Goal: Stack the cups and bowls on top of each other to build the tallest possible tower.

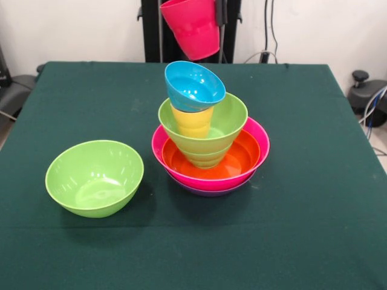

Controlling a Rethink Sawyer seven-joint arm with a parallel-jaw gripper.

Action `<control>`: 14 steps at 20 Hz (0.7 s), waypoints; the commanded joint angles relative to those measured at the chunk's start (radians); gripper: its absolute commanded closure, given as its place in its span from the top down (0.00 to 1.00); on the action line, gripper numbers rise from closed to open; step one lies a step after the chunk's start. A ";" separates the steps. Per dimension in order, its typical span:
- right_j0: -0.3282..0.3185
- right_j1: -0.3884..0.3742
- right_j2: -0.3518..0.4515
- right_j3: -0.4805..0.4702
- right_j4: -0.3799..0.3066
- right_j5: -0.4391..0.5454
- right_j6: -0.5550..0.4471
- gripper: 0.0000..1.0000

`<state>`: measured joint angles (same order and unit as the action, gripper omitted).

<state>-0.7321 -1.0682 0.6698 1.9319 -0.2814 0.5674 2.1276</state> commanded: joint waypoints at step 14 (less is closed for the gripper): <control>0.043 0.100 -0.072 -0.060 -0.099 0.083 -0.062 0.00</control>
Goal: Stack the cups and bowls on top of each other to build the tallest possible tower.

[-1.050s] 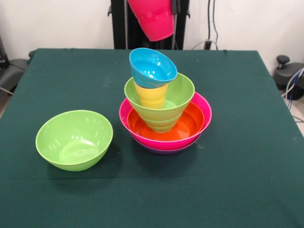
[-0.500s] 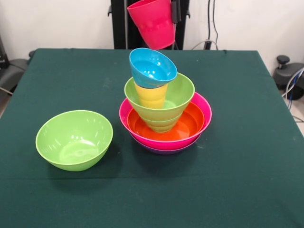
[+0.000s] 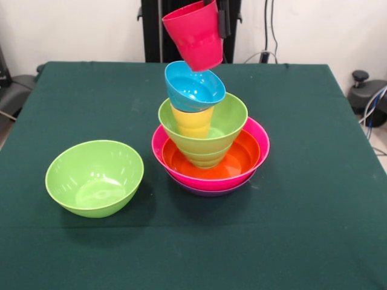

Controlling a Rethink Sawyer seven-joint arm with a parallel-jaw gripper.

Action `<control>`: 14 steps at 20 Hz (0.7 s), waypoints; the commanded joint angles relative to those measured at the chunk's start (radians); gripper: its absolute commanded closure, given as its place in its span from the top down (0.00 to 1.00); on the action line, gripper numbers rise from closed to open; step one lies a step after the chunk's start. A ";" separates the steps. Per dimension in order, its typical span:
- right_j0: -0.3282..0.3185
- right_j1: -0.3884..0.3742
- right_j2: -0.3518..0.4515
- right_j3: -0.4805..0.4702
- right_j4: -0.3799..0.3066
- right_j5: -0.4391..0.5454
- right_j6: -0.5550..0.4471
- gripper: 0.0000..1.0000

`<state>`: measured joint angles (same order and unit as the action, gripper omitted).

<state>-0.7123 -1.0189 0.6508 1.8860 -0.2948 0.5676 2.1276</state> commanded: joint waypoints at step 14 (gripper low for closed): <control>-0.001 0.056 -0.058 0.015 -0.106 0.046 -0.088 0.00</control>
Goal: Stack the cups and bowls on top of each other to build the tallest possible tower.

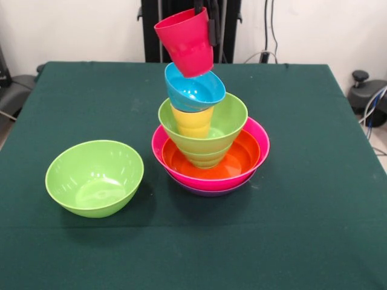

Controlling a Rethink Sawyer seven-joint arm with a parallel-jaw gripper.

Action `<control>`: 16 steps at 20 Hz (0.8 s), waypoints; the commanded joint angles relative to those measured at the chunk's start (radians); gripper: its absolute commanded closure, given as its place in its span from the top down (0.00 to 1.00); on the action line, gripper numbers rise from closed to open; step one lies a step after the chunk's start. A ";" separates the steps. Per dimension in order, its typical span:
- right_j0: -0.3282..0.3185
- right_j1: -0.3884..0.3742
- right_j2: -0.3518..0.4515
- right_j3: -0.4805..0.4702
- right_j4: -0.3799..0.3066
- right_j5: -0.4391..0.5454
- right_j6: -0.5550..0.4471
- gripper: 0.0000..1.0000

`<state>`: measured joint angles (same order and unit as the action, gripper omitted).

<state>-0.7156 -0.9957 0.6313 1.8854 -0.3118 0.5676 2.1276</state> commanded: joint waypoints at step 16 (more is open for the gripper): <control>-0.001 0.053 -0.037 0.012 -0.124 0.026 -0.062 0.00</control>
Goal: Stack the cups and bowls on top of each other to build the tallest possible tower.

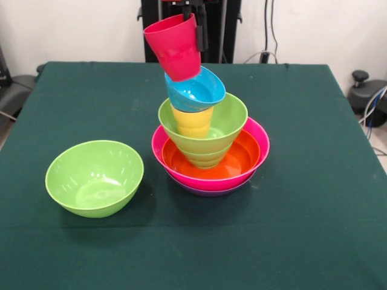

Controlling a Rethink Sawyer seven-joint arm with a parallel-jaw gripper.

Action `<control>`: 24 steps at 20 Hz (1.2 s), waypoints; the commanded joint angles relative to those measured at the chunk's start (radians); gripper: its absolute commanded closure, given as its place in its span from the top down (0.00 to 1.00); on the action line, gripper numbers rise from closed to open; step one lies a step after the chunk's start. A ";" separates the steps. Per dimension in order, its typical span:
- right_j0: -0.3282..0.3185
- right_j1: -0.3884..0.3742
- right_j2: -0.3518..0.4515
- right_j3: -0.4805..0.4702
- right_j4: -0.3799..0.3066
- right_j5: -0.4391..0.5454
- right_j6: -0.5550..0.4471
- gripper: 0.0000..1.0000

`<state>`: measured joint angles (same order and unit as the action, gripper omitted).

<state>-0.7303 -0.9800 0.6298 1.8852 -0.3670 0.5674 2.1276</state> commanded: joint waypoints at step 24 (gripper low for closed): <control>0.060 -0.037 -0.053 0.073 -0.059 0.019 0.003 0.00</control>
<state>-0.7156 -0.9940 0.6227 1.8883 -0.3823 0.5674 2.1276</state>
